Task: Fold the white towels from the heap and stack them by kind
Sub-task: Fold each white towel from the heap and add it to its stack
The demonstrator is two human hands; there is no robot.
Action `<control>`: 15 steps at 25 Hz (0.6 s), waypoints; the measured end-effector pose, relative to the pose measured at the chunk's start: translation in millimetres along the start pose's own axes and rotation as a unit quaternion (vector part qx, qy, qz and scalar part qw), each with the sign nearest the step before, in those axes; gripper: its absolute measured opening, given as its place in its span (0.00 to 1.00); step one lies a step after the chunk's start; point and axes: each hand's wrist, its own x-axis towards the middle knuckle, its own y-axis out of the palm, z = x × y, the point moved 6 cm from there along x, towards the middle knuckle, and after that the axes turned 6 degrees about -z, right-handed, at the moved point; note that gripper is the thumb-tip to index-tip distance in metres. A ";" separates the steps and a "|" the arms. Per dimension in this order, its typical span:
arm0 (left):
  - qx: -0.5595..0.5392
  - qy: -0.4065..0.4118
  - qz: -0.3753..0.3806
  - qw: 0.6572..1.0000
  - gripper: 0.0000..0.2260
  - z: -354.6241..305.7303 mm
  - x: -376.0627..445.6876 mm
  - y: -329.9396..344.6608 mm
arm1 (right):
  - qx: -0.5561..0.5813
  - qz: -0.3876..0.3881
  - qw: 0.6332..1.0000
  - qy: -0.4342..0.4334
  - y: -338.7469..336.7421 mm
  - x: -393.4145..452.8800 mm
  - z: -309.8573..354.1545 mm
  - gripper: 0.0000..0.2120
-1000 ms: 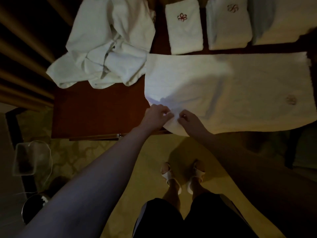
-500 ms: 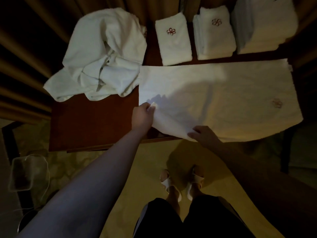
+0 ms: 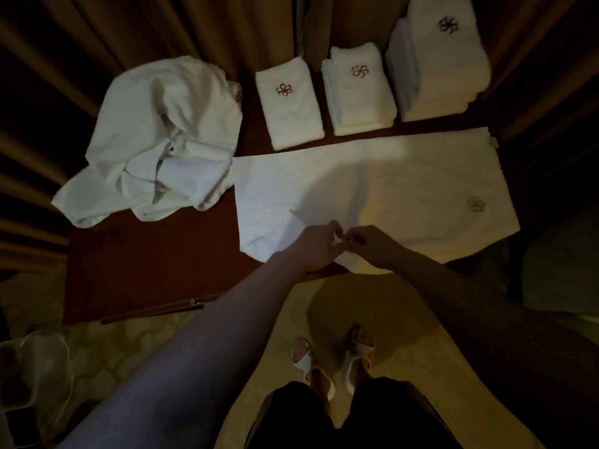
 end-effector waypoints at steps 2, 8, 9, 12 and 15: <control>0.022 -0.001 -0.010 1.000 0.09 -1.5 8.7 -4.2 | 0.006 0.003 1.000 0.012 -4.8 -4.8 -7.9 0.06; 0.087 -0.012 -0.133 0.987 0.07 5.5 22.5 -24.8 | -0.031 0.051 0.996 0.071 -11.0 -27.6 -62.3 0.11; 0.114 -0.027 -0.128 0.985 0.07 10.1 23.1 -24.9 | -0.054 0.047 0.995 0.074 -17.9 -30.2 -71.9 0.15; 0.228 -0.067 -0.084 0.968 0.08 26.3 21.6 -22.2 | -0.089 0.040 0.994 0.049 -45.0 -33.3 -89.1 0.17; 0.323 -0.076 -0.002 0.943 0.11 16.0 24.8 -4.6 | -0.117 0.054 0.991 0.042 -73.3 -31.0 -97.8 0.17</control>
